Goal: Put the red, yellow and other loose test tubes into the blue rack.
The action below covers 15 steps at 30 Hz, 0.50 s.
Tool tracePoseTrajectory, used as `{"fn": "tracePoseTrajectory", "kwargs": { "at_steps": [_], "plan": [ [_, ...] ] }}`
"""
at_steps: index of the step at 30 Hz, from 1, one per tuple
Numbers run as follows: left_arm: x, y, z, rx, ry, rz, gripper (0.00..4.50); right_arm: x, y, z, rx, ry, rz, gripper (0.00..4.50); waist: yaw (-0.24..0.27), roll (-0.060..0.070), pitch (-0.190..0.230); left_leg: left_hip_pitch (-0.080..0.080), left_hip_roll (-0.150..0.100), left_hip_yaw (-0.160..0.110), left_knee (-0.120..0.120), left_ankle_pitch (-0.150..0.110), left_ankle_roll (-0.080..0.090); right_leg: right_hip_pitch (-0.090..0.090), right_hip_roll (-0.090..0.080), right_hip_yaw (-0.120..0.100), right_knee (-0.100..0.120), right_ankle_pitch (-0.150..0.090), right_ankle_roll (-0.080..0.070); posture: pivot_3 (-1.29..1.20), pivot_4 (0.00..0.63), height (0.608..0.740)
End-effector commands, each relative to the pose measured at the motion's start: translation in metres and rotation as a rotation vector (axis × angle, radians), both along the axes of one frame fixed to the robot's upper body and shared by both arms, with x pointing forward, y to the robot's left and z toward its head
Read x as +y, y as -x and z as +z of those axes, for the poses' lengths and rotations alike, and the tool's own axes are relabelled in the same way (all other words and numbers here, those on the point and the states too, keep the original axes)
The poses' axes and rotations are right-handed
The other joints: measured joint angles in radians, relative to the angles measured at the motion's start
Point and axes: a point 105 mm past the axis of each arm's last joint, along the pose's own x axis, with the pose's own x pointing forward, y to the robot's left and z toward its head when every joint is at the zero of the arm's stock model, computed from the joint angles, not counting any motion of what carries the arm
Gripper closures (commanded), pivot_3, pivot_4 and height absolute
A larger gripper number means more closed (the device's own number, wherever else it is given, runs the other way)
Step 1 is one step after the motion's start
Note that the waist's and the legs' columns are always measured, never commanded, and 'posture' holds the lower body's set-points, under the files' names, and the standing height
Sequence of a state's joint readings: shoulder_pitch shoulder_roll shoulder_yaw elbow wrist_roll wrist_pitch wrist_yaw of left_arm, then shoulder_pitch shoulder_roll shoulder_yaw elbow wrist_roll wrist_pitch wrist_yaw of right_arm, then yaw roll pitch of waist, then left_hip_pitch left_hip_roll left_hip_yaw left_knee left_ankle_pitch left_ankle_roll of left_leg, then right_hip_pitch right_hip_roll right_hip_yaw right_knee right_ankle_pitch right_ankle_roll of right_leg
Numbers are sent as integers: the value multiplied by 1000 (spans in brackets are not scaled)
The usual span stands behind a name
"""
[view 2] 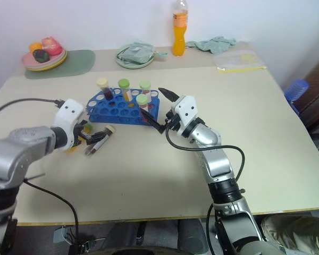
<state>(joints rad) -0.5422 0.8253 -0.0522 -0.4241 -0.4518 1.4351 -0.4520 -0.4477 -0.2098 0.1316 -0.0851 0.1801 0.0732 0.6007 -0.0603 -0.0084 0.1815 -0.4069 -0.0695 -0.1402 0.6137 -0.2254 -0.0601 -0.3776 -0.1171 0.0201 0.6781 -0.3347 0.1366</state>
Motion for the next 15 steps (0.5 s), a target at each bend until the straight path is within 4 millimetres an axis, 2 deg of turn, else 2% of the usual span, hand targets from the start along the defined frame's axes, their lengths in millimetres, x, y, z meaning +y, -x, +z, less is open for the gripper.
{"fn": "tracePoseTrajectory", "kwargs": {
  "at_steps": [1,4,11,15],
  "plan": [
    [-4,6,-7,158,-57,3,0,10,17,15,-50,1,75,53,-8,0,0,0,0,0,0,0,0,0,0,0,0,0,0,0,150,740],
    [-9,-1,-6,193,-67,-2,0,16,26,15,-58,27,109,53,-10,0,0,0,0,1,0,0,0,-2,0,1,2,0,0,0,150,740],
    [-2,-14,-16,239,-123,76,0,21,40,12,-63,76,147,53,-5,-1,1,-1,0,0,1,1,-1,-3,0,1,2,0,0,0,150,740],
    [-8,-16,-4,220,-51,49,0,20,46,6,-48,95,146,53,0,-2,1,-2,0,0,1,1,-1,-3,0,1,2,0,0,0,150,740]
  ]
}}
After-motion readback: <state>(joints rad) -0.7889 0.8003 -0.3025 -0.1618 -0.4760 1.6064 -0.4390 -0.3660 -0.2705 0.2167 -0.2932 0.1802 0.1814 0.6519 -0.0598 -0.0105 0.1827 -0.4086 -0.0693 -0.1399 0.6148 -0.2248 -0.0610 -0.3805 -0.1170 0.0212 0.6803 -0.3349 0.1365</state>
